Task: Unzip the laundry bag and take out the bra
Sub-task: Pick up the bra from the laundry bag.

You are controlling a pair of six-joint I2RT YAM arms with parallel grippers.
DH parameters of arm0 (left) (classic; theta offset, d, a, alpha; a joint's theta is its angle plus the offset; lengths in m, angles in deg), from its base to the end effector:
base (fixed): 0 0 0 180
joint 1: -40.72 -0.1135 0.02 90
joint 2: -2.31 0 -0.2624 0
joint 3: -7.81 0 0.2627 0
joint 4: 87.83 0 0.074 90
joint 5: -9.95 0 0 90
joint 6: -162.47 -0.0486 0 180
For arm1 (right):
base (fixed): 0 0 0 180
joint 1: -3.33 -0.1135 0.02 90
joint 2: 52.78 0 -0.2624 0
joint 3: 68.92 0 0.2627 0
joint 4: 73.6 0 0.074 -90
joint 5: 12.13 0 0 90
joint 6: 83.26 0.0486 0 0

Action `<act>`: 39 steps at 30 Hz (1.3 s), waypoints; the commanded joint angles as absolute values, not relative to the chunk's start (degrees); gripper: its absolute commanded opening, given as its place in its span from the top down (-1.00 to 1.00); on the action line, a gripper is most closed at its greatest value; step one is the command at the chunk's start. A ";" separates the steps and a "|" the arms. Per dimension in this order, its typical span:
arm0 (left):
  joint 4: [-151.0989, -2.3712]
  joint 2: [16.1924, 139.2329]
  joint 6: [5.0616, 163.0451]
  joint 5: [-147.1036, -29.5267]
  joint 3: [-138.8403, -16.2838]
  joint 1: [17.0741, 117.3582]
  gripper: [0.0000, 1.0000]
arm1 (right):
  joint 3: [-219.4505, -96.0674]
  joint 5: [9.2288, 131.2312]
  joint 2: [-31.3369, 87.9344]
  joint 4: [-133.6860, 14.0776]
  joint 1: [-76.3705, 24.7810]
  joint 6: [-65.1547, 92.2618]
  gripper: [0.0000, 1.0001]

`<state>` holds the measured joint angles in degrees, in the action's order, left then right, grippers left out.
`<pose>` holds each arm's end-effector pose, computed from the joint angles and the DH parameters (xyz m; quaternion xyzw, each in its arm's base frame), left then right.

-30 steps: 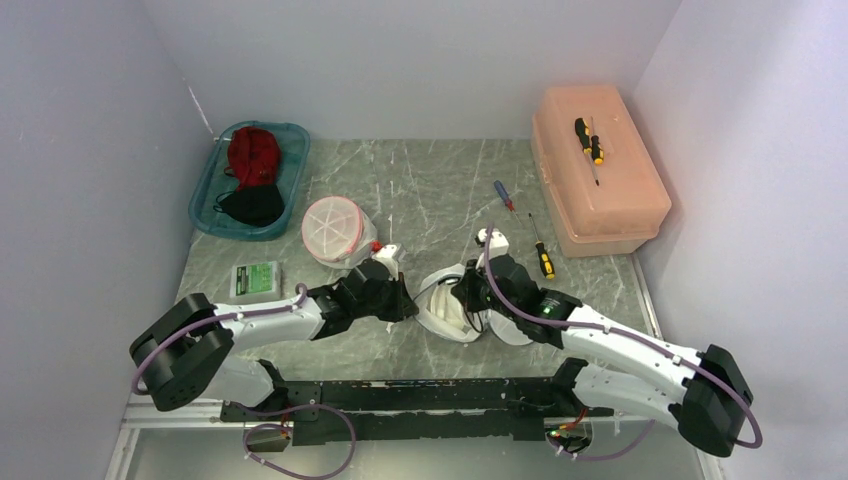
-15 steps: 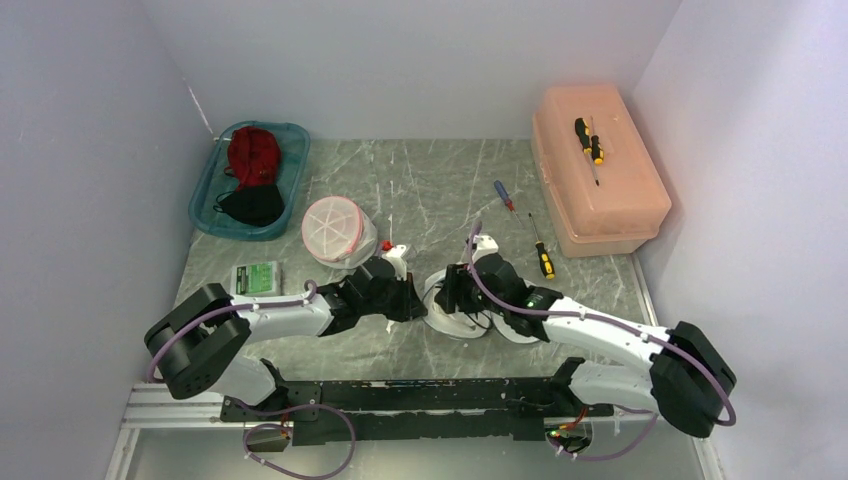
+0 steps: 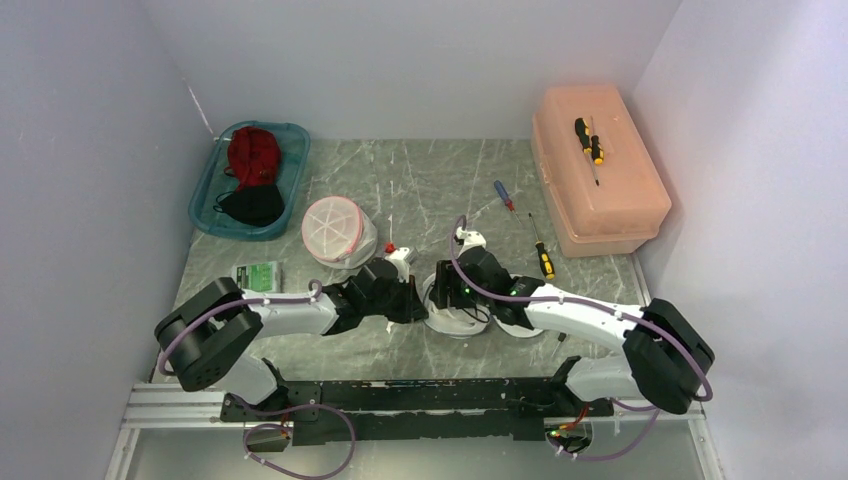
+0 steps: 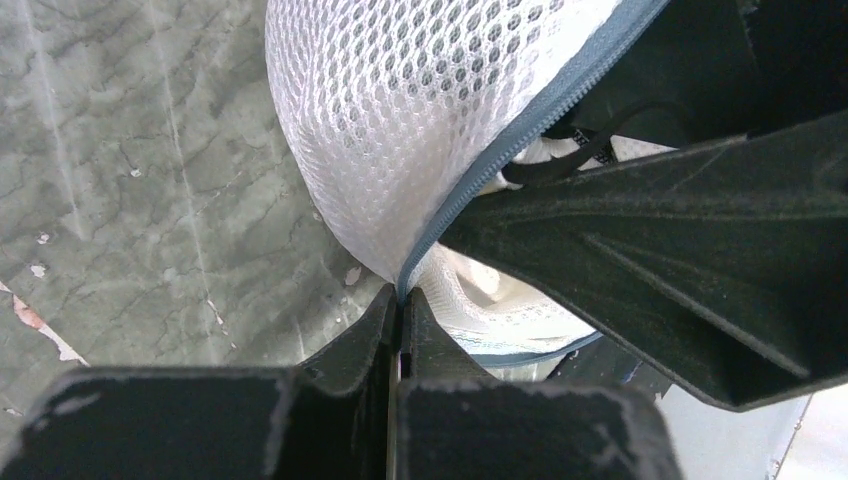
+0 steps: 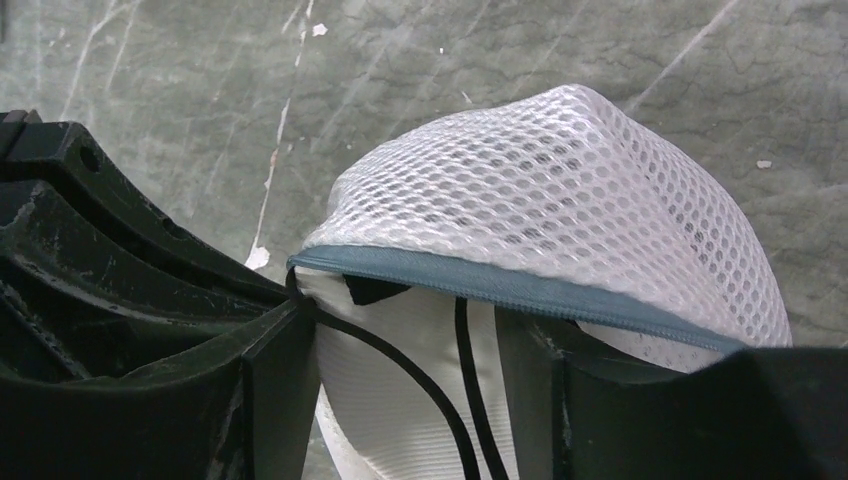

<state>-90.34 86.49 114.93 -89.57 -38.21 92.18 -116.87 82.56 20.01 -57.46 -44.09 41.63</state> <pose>0.1800 -0.2389 0.1412 0.1073 0.8808 -0.3830 0.2567 0.1878 0.1985 0.1735 -0.0823 0.9055 0.2448 0.3366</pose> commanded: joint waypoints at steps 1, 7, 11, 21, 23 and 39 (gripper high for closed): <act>-93.25 87.47 113.94 -91.74 -39.96 92.47 0.95 | -119.07 86.65 20.86 -57.63 -44.29 41.61 -0.18; -93.01 86.73 113.80 -91.55 -39.67 92.48 0.95 | -119.63 86.66 23.13 -56.58 -44.30 40.96 0.10; -93.30 86.53 113.99 -91.64 -39.43 92.41 0.95 | -118.81 84.39 23.22 -58.28 -44.30 40.91 -0.20; -93.16 85.90 114.08 -91.52 -39.03 92.42 0.95 | -119.75 83.23 25.66 -57.98 -44.57 40.57 0.61; -92.53 85.41 114.09 -91.14 -38.92 92.48 0.95 | -119.78 83.13 23.94 -57.42 -44.52 40.31 0.86; -78.16 77.08 110.79 -82.25 -44.81 91.87 0.95 | -125.25 56.31 5.91 -40.92 -38.53 27.63 1.00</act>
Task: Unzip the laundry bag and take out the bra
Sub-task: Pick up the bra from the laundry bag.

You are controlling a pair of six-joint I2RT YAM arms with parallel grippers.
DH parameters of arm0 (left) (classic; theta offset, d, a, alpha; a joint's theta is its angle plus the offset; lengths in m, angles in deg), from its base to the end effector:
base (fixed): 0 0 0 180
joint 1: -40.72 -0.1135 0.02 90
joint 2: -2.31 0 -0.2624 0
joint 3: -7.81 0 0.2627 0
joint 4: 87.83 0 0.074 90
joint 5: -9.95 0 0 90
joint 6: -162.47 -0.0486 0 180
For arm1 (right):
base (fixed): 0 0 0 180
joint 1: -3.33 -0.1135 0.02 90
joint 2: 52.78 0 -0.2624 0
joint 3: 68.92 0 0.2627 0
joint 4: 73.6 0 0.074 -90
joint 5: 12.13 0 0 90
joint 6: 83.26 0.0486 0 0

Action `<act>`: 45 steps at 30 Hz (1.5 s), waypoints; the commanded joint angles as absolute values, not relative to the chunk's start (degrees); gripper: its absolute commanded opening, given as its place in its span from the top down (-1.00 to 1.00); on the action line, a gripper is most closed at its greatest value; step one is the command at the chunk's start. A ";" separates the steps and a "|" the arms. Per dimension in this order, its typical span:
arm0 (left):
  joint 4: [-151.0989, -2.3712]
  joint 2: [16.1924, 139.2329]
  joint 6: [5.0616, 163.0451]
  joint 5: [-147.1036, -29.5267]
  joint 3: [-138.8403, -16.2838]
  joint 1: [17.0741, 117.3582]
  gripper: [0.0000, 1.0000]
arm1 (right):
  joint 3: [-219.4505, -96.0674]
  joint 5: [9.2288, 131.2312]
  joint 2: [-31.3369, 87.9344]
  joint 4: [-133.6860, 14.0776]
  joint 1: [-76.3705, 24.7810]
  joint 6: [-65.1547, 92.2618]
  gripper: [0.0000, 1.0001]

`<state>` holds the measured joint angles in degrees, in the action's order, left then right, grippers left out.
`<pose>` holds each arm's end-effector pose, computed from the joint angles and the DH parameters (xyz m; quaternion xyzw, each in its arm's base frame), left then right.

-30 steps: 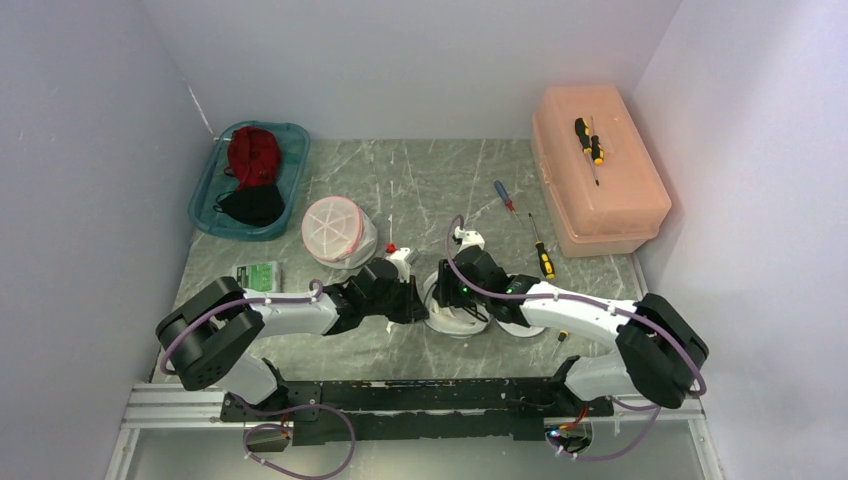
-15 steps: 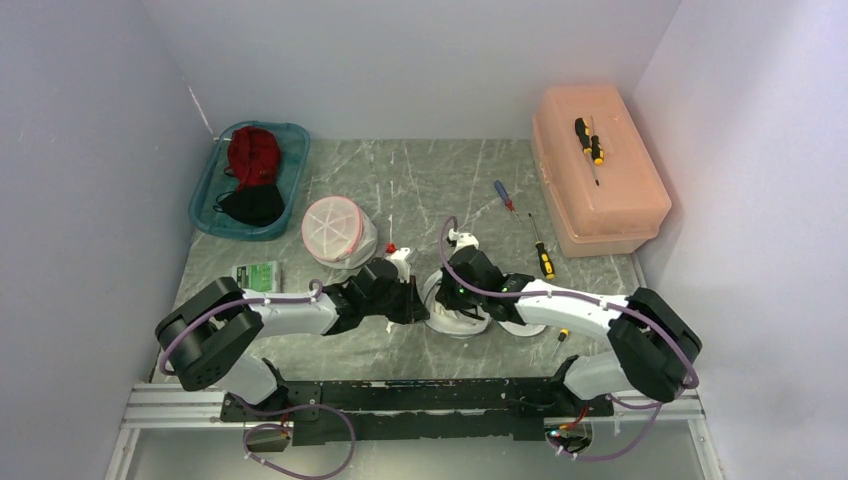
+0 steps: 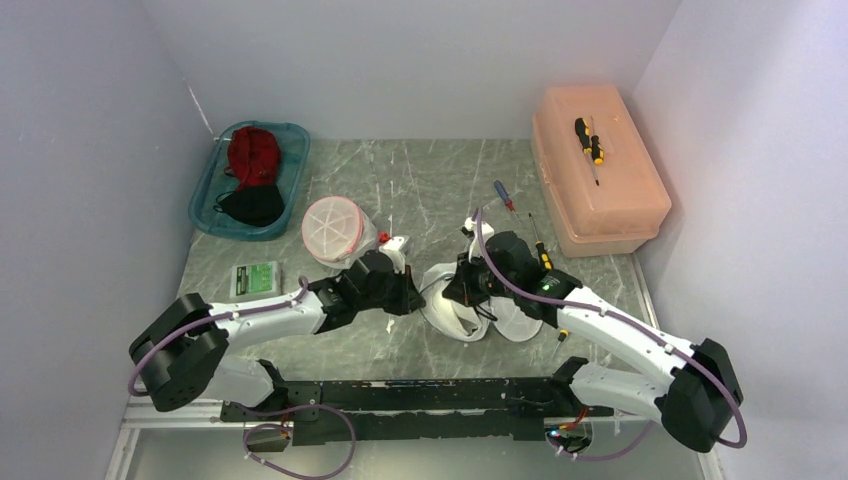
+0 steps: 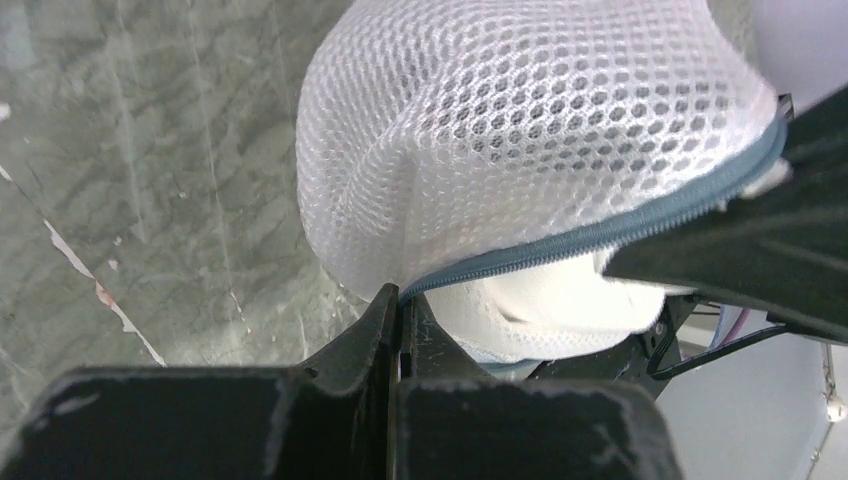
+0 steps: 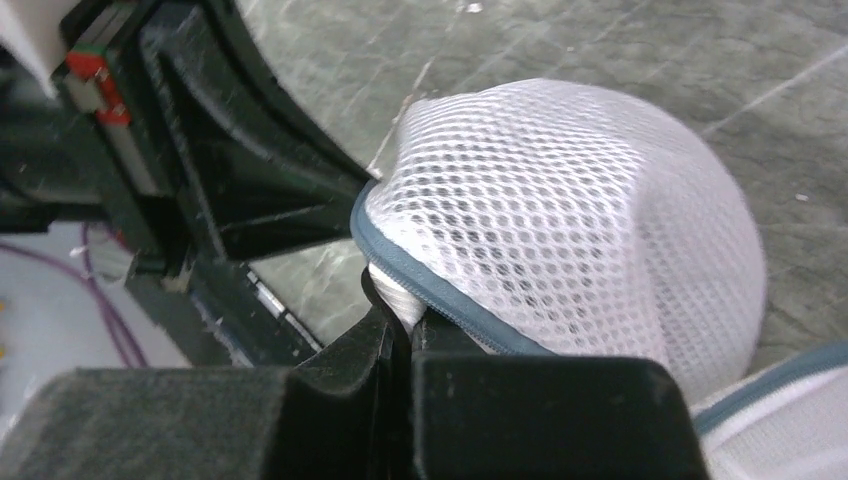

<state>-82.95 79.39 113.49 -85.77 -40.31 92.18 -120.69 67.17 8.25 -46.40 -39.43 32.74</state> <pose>0.1787 -0.2320 0.1739 0.1036 0.8754 -0.3700 0.2934 0.1775 0.1764 0.2284 -0.1711 0.8733 0.3219 0.3231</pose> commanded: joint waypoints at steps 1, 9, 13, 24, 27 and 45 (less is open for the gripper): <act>-77.13 77.02 110.49 -81.79 -45.68 91.56 0.95 | -125.30 54.77 4.94 -40.63 -38.51 27.65 1.00; -75.18 80.27 109.19 -83.53 -50.56 87.62 0.95 | -126.02 42.52 -1.16 -43.90 -35.53 31.46 1.00; -74.72 81.83 108.51 -83.62 -51.90 87.47 0.95 | -126.51 37.75 -3.91 -46.60 -32.46 34.43 1.00; -72.46 80.90 108.88 -82.59 -51.63 87.39 0.95 | -121.43 37.79 -10.86 -68.04 -25.19 48.01 1.00; -70.89 78.43 109.50 -81.50 -51.30 87.35 0.83 | -124.48 45.29 -11.87 -63.75 -25.02 45.59 1.00; -84.42 60.32 98.13 -72.76 -52.85 90.42 -0.89 | -138.22 84.86 -2.23 -46.66 -25.05 62.91 1.00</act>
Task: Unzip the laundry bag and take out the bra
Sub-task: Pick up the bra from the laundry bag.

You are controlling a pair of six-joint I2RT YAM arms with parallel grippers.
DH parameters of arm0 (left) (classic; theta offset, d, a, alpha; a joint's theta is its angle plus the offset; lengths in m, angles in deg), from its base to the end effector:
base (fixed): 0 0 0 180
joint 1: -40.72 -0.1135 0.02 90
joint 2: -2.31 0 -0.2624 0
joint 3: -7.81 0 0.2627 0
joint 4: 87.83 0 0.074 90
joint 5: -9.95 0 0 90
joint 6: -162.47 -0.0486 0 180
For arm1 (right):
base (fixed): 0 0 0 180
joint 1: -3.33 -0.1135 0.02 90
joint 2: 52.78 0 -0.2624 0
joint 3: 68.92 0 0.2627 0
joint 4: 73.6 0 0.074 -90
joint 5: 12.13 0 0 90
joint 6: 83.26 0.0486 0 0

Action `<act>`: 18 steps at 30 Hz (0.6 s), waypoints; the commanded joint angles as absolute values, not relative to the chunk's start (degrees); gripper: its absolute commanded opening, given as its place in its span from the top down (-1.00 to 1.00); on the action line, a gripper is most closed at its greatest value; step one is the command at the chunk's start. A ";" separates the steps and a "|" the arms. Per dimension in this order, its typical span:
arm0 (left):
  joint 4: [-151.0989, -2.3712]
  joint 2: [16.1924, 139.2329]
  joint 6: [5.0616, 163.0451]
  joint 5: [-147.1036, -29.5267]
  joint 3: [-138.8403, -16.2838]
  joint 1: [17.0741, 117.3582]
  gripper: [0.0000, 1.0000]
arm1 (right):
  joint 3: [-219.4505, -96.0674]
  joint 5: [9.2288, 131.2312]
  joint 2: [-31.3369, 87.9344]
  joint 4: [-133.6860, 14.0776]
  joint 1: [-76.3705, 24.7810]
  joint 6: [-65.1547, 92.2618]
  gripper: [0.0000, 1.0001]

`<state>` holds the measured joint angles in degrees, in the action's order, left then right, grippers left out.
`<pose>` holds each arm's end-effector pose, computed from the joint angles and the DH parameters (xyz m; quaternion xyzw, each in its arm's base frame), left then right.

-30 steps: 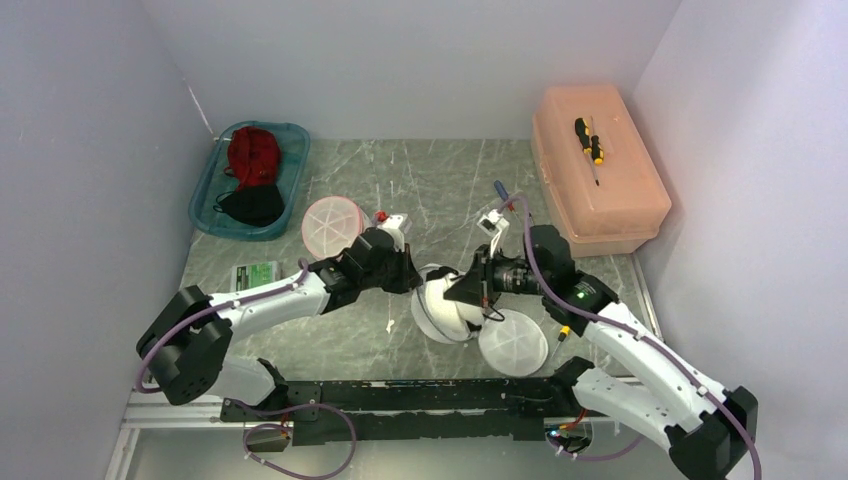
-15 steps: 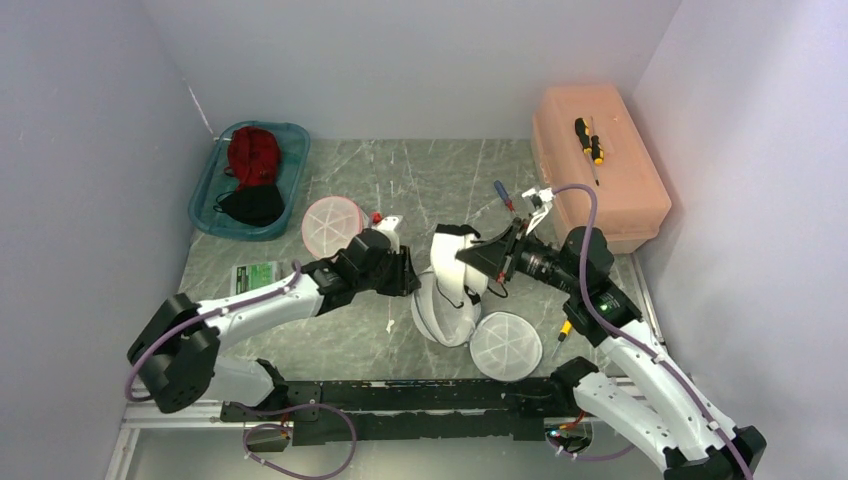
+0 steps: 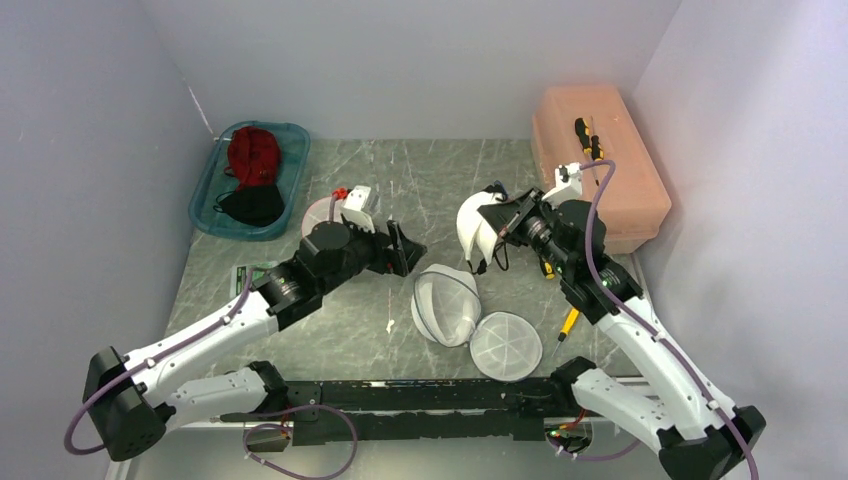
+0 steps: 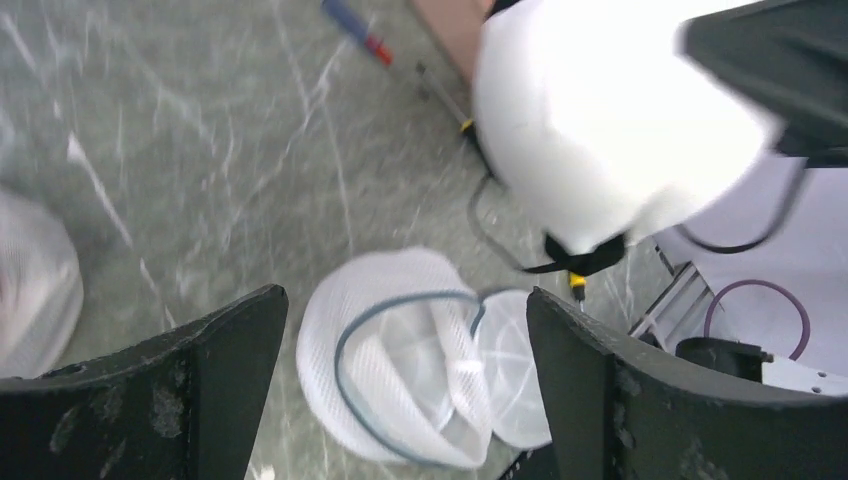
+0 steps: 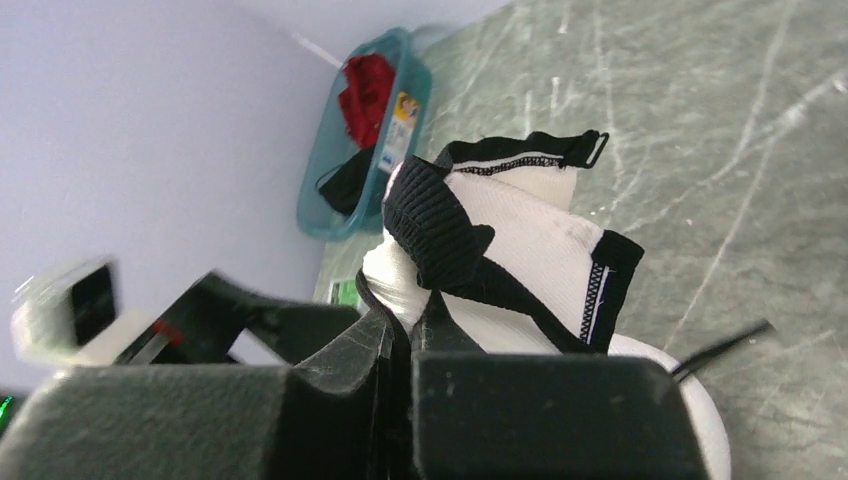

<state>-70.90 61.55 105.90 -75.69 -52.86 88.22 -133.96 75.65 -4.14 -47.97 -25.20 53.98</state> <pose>0.1827 -0.1939 0.3128 0.0746 0.7923 -0.3695 0.4798 0.1920 0.1065 0.3650 0.1114 0.7535 0.4094 0.5022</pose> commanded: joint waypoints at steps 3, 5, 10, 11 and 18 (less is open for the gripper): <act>-89.07 62.49 92.06 -74.08 -55.26 92.56 -0.89 | -140.32 86.85 0.49 -44.91 -25.17 66.41 1.00; -88.13 64.93 87.71 -74.11 -58.54 94.55 -0.89 | -141.40 87.51 2.09 -44.12 -25.17 67.98 1.00; -86.11 71.49 77.94 -69.26 -64.48 100.51 -0.89 | -142.45 85.97 5.76 -44.21 -25.18 71.34 1.00; -85.77 72.57 77.32 -68.78 -65.40 100.97 -0.89 | -142.72 85.38 6.62 -44.35 -25.17 71.76 1.00; -81.97 79.43 77.28 -64.56 -70.75 102.24 -0.89 | -143.79 83.15 9.06 -45.32 -25.16 72.85 1.00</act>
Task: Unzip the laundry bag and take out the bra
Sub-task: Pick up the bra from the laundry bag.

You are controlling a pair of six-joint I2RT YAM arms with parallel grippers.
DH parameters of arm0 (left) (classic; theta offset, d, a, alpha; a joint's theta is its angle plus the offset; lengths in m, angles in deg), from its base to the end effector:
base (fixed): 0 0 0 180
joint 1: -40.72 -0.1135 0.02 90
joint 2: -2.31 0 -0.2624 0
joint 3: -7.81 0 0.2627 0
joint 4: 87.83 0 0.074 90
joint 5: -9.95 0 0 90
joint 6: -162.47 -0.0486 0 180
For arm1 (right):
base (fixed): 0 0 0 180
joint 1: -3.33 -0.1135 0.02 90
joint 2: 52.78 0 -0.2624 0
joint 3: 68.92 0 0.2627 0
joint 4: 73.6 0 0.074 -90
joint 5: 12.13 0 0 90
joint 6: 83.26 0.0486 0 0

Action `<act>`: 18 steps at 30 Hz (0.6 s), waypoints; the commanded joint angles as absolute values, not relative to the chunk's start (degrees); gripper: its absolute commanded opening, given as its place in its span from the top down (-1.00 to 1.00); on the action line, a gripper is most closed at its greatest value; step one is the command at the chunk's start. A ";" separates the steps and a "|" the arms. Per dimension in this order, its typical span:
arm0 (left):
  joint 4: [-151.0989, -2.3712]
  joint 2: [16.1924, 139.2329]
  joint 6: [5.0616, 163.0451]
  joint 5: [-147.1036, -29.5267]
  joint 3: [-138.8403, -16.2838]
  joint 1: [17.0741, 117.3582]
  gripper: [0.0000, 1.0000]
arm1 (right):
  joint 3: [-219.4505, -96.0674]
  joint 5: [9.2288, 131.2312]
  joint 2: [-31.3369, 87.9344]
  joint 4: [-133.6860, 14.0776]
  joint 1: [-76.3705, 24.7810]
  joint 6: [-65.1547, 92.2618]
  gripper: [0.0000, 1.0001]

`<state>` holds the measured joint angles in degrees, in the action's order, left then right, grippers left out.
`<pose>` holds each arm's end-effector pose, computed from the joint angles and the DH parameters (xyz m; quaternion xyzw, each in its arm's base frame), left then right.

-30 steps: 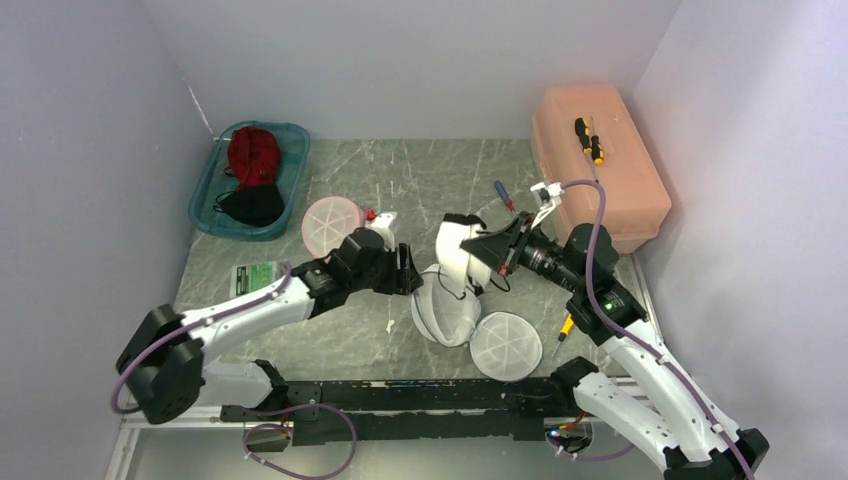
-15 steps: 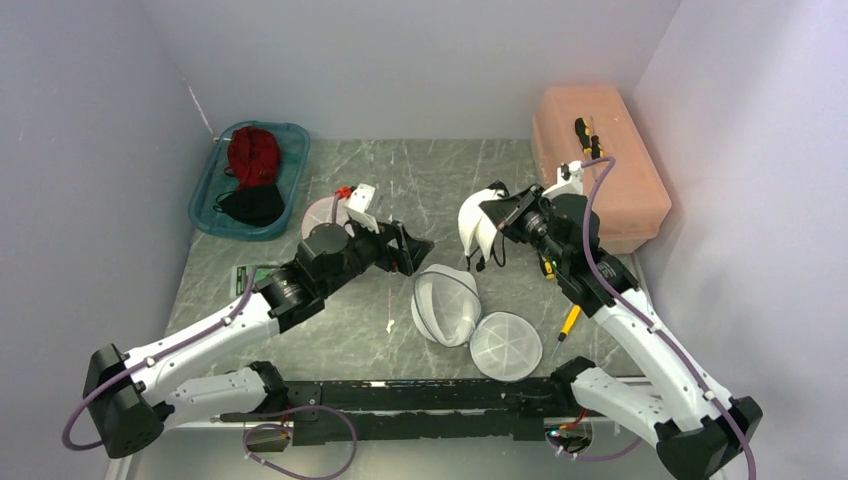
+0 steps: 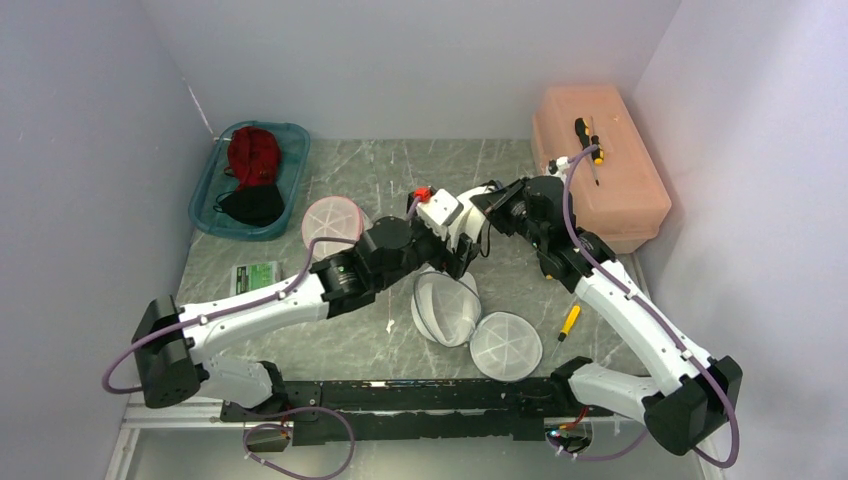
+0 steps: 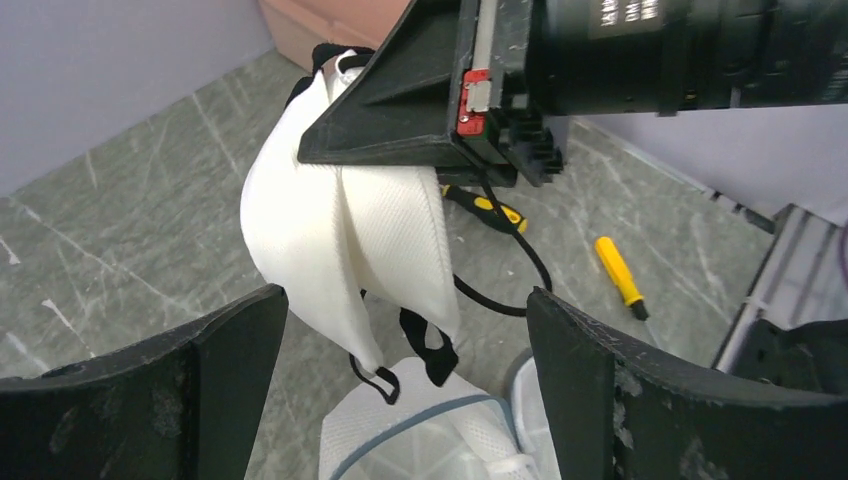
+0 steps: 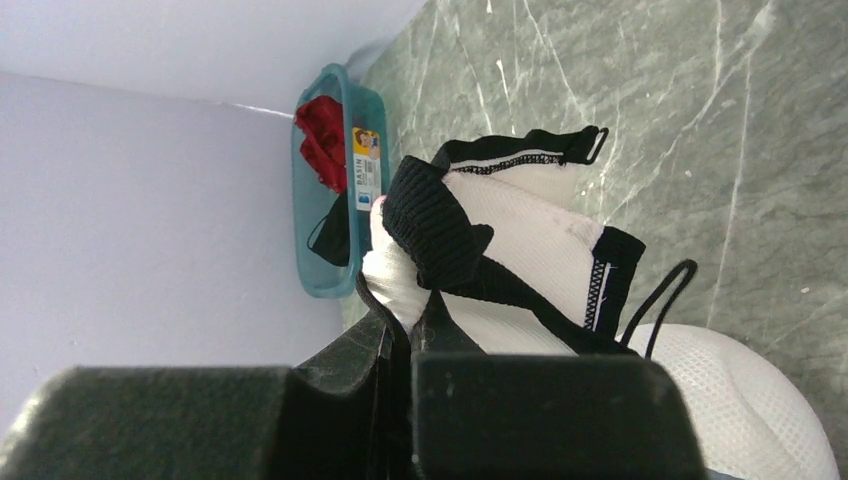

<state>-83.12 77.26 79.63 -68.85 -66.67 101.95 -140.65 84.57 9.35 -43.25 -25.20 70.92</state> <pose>0.1699 -0.2897 0.3538 0.2754 0.6844 -0.3176 0.5957 0.2405 0.1243 0.3460 0.2831 0.7719 0.3773 0.4263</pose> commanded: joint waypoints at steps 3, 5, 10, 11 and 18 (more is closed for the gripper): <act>-80.47 81.55 77.82 -61.52 -72.15 102.28 -0.89 | -143.74 82.08 9.09 -45.65 -25.28 73.37 1.00; -80.44 82.74 77.80 -60.09 -72.70 102.17 -0.89 | -143.56 81.19 9.11 -46.14 -25.28 73.80 1.00; -78.21 85.60 78.80 -58.07 -75.17 102.17 -0.89 | -143.66 80.22 8.88 -46.33 -25.32 74.41 1.00; -77.92 86.05 79.07 -57.79 -75.46 102.18 -0.82 | -143.76 80.25 8.82 -46.27 -25.33 74.41 1.00; -79.43 86.49 80.27 -58.83 -74.22 101.68 -0.29 | -143.78 79.75 8.43 -46.24 -25.43 74.56 1.00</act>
<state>-78.16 86.58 79.65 -59.58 -73.16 102.04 -141.13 80.94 9.76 -43.43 -25.25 73.46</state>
